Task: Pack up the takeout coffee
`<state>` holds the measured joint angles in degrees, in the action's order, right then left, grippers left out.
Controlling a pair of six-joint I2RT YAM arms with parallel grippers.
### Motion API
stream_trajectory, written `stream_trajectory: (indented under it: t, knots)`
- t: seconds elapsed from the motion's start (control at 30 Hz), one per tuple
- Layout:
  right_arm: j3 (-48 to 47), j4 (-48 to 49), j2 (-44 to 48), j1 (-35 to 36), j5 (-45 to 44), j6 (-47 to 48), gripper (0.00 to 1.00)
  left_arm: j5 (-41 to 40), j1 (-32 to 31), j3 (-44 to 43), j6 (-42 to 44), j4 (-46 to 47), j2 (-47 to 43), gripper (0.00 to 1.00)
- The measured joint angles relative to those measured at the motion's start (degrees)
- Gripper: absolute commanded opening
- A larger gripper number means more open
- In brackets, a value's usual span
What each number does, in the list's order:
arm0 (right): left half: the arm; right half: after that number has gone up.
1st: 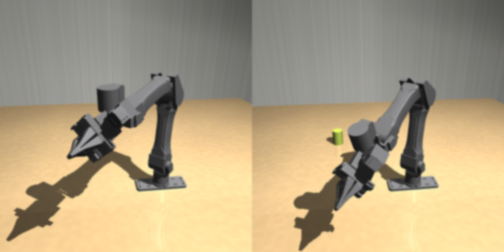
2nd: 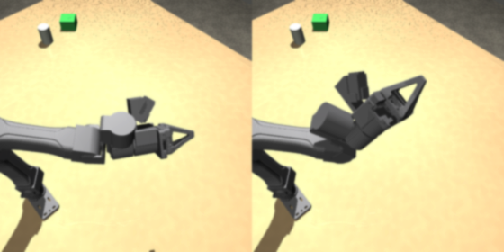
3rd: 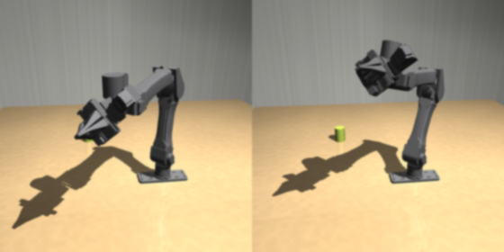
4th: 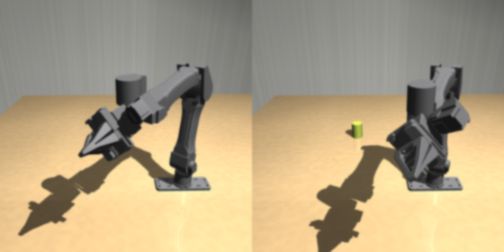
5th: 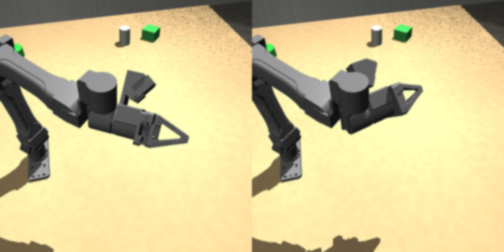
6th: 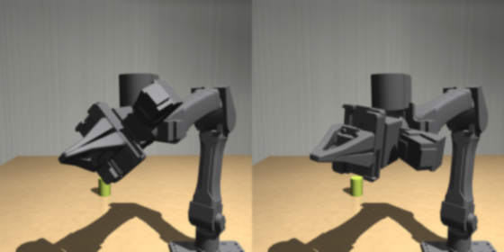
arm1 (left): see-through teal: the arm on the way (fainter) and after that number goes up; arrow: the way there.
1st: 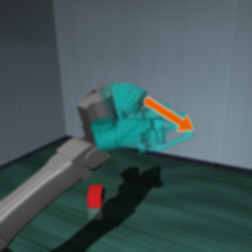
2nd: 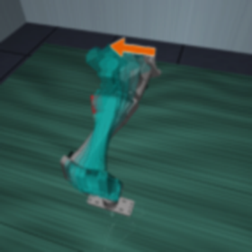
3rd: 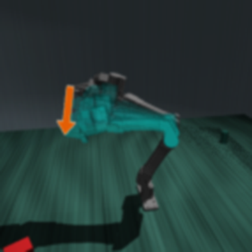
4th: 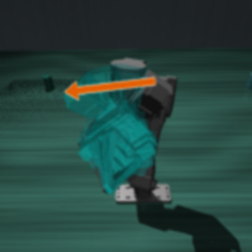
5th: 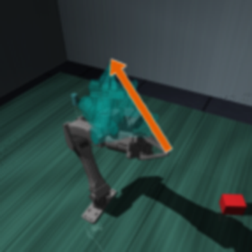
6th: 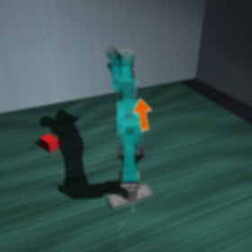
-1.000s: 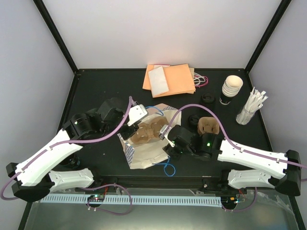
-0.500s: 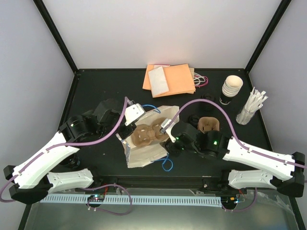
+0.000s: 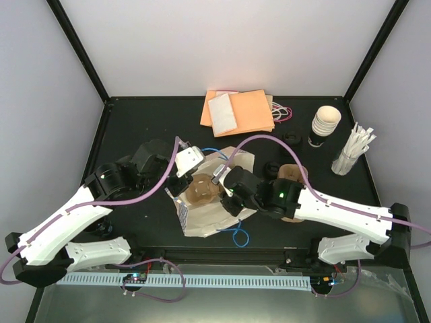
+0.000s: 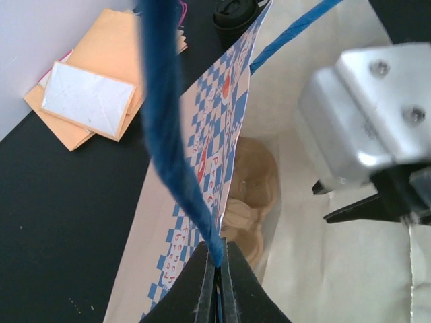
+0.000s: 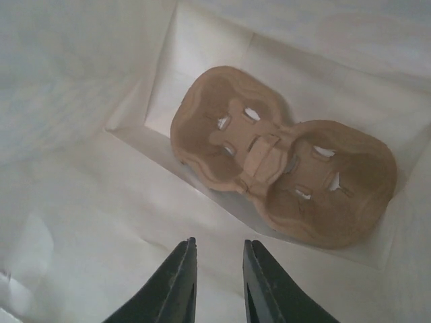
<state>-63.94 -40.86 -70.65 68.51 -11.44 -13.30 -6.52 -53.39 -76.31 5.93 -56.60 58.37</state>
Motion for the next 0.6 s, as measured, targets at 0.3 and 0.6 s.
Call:
stream_trajectory:
  t: [0.3,0.6]
  knots:
    - [0.74,2.36,-4.35,4.46,-4.59,3.23,0.01,0.85,0.00,0.07,-0.15,1.22,0.00,0.02]
    - [1.31,2.27,-10.73,5.88,-11.23,9.97,0.01,3.23,0.00,0.09,0.13,2.08,-1.57,0.02]
